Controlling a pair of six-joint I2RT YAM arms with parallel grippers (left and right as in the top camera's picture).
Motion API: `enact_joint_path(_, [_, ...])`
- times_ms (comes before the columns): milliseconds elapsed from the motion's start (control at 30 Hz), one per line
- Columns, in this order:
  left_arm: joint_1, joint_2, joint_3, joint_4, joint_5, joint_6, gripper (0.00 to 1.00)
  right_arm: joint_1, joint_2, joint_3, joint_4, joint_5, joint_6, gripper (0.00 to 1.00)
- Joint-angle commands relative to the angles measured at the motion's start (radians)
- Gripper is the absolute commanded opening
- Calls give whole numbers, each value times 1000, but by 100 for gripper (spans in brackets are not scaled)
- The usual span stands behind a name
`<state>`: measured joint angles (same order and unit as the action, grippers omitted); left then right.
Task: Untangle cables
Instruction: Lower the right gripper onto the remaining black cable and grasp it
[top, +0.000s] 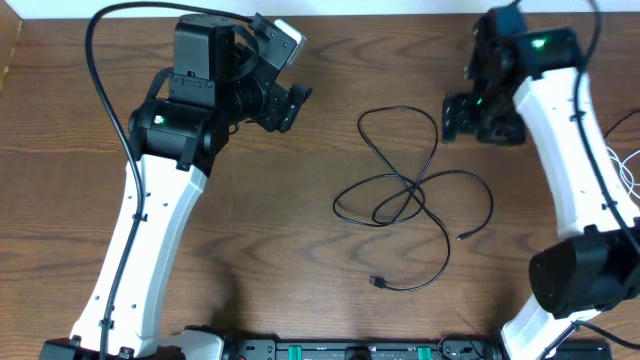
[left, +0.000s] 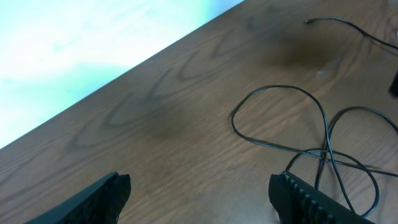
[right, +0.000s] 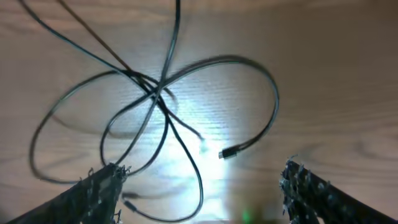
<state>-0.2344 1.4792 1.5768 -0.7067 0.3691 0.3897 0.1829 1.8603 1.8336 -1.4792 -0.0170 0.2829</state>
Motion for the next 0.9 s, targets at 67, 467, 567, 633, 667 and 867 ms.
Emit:
enact_joint_path(67, [4,10,3,1,16,-9,76,50,-9,-161,49,33,81,78])
enact_joint_path(467, [4,10,3,1,16,-9,76,185,-9,-384,138,22,200,71])
enact_joint_path(567, [4,10,3,2,16,-9,76,219,-9,-400,154,1,219,72])
enact_joint_path(633, [4,10,3,2,17,-9,76,240,-9,-410,171,-18,219,73])
enact_joint_path(667, [4,10,3,2,17,-9,76,249,-9,-413,182,-20,222,74])
enact_joint_path(867, [4,10,3,3,17,-10,76,289,-9,-432,236,-19,259,80])
